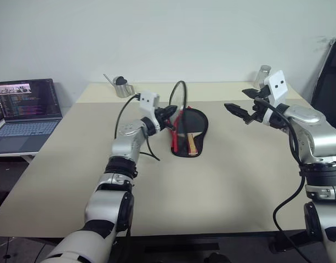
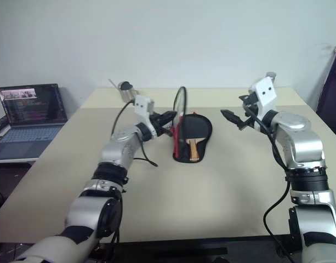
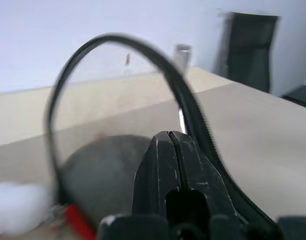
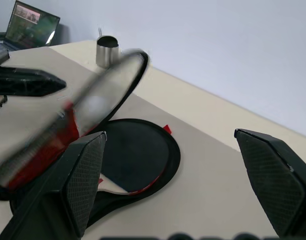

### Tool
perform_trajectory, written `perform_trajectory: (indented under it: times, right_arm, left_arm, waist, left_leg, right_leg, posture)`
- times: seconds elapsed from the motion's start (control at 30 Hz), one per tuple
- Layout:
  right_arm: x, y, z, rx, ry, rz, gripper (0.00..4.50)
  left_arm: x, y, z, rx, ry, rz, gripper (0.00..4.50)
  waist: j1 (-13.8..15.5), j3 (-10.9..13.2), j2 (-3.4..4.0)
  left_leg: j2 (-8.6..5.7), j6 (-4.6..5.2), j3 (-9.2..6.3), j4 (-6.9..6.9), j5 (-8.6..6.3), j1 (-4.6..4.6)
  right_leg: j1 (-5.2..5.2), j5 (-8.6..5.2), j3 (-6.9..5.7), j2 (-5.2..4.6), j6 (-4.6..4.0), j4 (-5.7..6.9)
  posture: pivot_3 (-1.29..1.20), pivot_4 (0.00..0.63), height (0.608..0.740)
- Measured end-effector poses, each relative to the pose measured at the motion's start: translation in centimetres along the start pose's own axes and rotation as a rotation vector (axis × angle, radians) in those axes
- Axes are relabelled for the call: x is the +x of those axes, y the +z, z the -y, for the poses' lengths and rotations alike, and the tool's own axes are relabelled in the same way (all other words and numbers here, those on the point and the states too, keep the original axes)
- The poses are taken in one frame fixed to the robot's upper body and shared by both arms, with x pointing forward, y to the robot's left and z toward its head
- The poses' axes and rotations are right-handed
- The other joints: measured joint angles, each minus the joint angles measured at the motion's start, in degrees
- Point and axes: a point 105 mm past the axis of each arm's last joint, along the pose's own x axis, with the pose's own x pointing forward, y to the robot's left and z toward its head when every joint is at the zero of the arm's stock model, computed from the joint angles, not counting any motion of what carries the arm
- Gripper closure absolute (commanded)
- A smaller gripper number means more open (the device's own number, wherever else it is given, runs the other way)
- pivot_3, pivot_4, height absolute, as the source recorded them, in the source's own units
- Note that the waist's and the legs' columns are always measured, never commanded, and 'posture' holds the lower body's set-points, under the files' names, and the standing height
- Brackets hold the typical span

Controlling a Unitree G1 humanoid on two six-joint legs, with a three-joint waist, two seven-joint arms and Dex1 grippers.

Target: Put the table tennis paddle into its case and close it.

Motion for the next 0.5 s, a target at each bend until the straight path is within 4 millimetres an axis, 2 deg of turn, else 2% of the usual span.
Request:
perform_trajectory:
  times: [0.1,0.2,0.4,0.5]
  right_arm:
    - [-0.1,-0.2,0.0,0.000,-0.012,-0.002,0.00]
    - [-0.3,-0.4,0.1,0.002,-0.026,-0.002,0.00]
    - [-0.8,-1.3,0.5,0.047,-0.068,-0.030,0.00]
    - [-0.3,-1.8,-0.3,0.237,-0.067,-0.010,0.00]
  left_arm:
    - [1.3,-1.3,1.7,0.006,0.006,-0.039,4.47]
    - [2.2,-3.9,2.7,0.067,0.078,-0.137,4.47]
    - [1.9,-7.0,2.4,0.170,0.130,-0.266,4.47]
    - [0.8,-7.9,1.5,0.196,0.134,-0.305,4.47]
  waist:
    - [0.1,0.0,-0.01]
    - [0.1,0.0,-0.02]
    - [0.0,0.0,-0.03]
    - [-0.2,0.0,-0.04]
  left_leg:
    - [0.00,0.00,0.00,0.00,0.00,0.00]
    - [0.01,0.00,0.05,0.00,0.00,0.01]
    - [0.02,0.00,0.27,-0.07,0.00,0.18]
    - [0.10,0.00,0.45,-0.10,0.00,0.32]
  right_leg:
    - [0.00,0.00,0.01,0.00,0.00,0.01]
    - [0.00,0.00,0.06,0.01,0.00,0.02]
    - [-0.01,0.00,0.24,0.03,0.00,0.12]
    - [-0.01,0.00,0.43,0.08,0.00,0.23]
  posture:
    - [0.00,0.150,0.740]
    - [0.00,0.150,0.740]
    - [0.00,0.150,0.740]
    - [0.00,0.150,0.740]
